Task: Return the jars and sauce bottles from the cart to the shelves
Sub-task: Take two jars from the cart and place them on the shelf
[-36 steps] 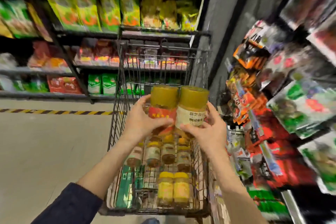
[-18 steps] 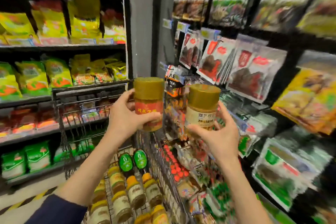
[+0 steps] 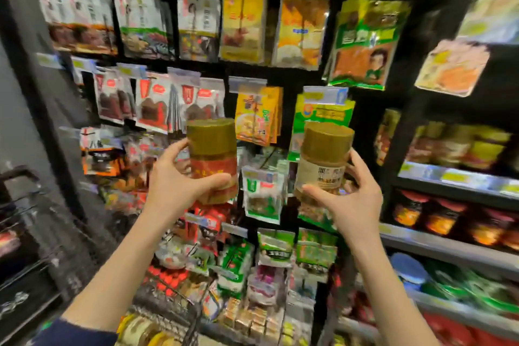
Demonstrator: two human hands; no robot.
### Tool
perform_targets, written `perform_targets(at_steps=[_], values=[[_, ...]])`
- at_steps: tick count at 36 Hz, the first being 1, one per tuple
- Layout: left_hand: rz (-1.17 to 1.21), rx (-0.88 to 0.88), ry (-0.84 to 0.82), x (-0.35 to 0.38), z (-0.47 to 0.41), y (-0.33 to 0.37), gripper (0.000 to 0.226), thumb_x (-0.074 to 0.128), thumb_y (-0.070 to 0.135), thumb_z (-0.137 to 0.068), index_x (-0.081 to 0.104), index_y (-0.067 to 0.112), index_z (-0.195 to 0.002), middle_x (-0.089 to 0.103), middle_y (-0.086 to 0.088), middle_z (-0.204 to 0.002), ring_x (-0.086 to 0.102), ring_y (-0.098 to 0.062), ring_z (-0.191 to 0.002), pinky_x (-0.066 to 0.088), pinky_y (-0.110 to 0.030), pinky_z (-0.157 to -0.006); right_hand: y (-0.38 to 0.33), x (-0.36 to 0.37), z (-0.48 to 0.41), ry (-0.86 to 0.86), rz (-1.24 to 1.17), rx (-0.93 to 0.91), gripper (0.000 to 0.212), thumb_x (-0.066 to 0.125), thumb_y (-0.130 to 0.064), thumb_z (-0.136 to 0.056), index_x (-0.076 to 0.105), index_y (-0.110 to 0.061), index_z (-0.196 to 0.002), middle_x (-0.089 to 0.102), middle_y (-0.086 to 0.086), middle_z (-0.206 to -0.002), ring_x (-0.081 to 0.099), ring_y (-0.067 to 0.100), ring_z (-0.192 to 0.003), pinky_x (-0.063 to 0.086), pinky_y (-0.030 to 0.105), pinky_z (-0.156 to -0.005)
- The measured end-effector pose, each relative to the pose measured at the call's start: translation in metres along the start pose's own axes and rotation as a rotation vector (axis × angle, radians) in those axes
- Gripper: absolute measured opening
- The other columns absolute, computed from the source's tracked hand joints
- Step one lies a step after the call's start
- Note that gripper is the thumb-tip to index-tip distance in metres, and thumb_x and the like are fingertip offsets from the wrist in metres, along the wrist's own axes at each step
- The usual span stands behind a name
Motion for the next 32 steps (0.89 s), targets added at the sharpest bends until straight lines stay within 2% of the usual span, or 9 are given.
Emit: perform_targets(at_steps=[5,8,11,16,19,22,26,30,32], values=[[0.084,0.076,-0.116,0.06,0.014,0.044,0.083,0.087,0.025,-0.056,0.047,0.025,-0.129,0.056,0.016,-0.103,0.054,0.001,-0.09,0.042,-0.015,-0.079,-0.001,-0.084,0.001,0.132,0.045,0.004,0.094,0.088,-0.014,-0.055,0.043,-0.021,-0.138,0.056,-0.014,-0.12,0.055,0.001,-0.108,0.046,0.01,-0.088],[0.137,0.09,-0.183,0.098,0.024,0.071,0.083,0.086,0.023,-0.058,0.045,0.025,-0.13,0.053,0.015,-0.106,0.052,-0.004,-0.095,0.039,-0.021,-0.083,0.002,-0.137,0.001,0.216,0.067,-0.007,0.095,0.088,-0.012,-0.055,0.043,-0.022,-0.138,0.055,-0.024,-0.112,0.056,-0.009,-0.101,0.045,0.003,-0.083],[0.178,0.108,-0.23,0.138,0.034,0.091,0.078,0.087,0.023,-0.057,0.042,0.032,-0.12,0.051,0.026,-0.095,0.049,0.016,-0.081,0.039,-0.008,-0.073,0.009,-0.184,0.0,0.281,0.098,0.0,0.097,0.089,-0.013,-0.054,0.043,-0.02,-0.139,0.06,-0.016,-0.115,0.057,-0.011,-0.098,0.046,0.005,-0.084],[0.228,0.11,-0.299,0.204,0.053,0.123,0.08,0.088,0.022,-0.055,0.044,0.033,-0.122,0.057,0.015,-0.102,0.056,-0.01,-0.1,0.045,-0.025,-0.088,0.027,-0.256,-0.004,0.342,0.131,-0.007,0.093,0.089,-0.009,-0.053,0.046,-0.025,-0.135,0.058,-0.022,-0.111,0.053,-0.022,-0.094,0.047,0.005,-0.083],[0.258,0.12,-0.299,0.246,0.066,0.141,0.08,0.087,0.017,-0.057,0.047,0.026,-0.125,0.053,0.019,-0.098,0.053,-0.002,-0.092,0.042,-0.009,-0.08,0.041,-0.295,-0.013,0.353,0.162,0.002,0.094,0.089,-0.01,-0.053,0.046,-0.024,-0.135,0.059,-0.022,-0.11,0.057,-0.016,-0.097,0.048,0.01,-0.085],[0.294,0.114,-0.306,0.289,0.073,0.153,0.089,0.09,0.018,-0.051,0.049,0.017,-0.13,0.06,0.006,-0.111,0.056,-0.006,-0.1,0.047,-0.016,-0.082,0.055,-0.329,-0.023,0.354,0.194,-0.004,0.095,0.089,-0.015,-0.052,0.046,-0.027,-0.135,0.061,-0.017,-0.113,0.06,0.005,-0.108,0.049,0.026,-0.092],[0.328,0.121,-0.309,0.334,0.084,0.168,0.082,0.089,0.012,-0.053,0.046,0.03,-0.119,0.061,0.015,-0.097,0.061,0.014,-0.08,0.048,-0.005,-0.066,0.071,-0.362,-0.039,0.356,0.19,-0.003,0.095,0.089,-0.012,-0.054,0.044,-0.033,-0.134,0.057,-0.027,-0.106,0.063,0.009,-0.1,0.05,0.022,-0.083],[0.332,0.117,-0.309,0.369,0.087,0.175,0.082,0.09,0.019,-0.052,0.042,0.039,-0.116,0.064,0.004,-0.107,0.063,-0.013,-0.102,0.052,-0.032,-0.09,0.086,-0.383,-0.055,0.339,0.169,-0.014,0.095,0.088,-0.011,-0.055,0.042,-0.033,-0.135,0.054,-0.031,-0.101,0.061,-0.006,-0.093,0.046,0.003,-0.071],[0.336,0.12,-0.303,0.382,0.085,0.178,0.083,0.091,0.02,-0.05,0.043,0.041,-0.115,0.065,0.01,-0.103,0.064,-0.01,-0.1,0.052,-0.031,-0.088,0.093,-0.389,-0.065,0.323,0.153,-0.019,0.095,0.088,-0.01,-0.056,0.041,-0.027,-0.137,0.051,-0.032,-0.101,0.056,-0.021,-0.089,0.043,-0.002,-0.068]])
Point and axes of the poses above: each hand's wrist, its own z-axis away from the middle knuckle, its own x-axis out of the palm, y = z × x, the point moved 7 cm from there along -z, towards the middle knuckle
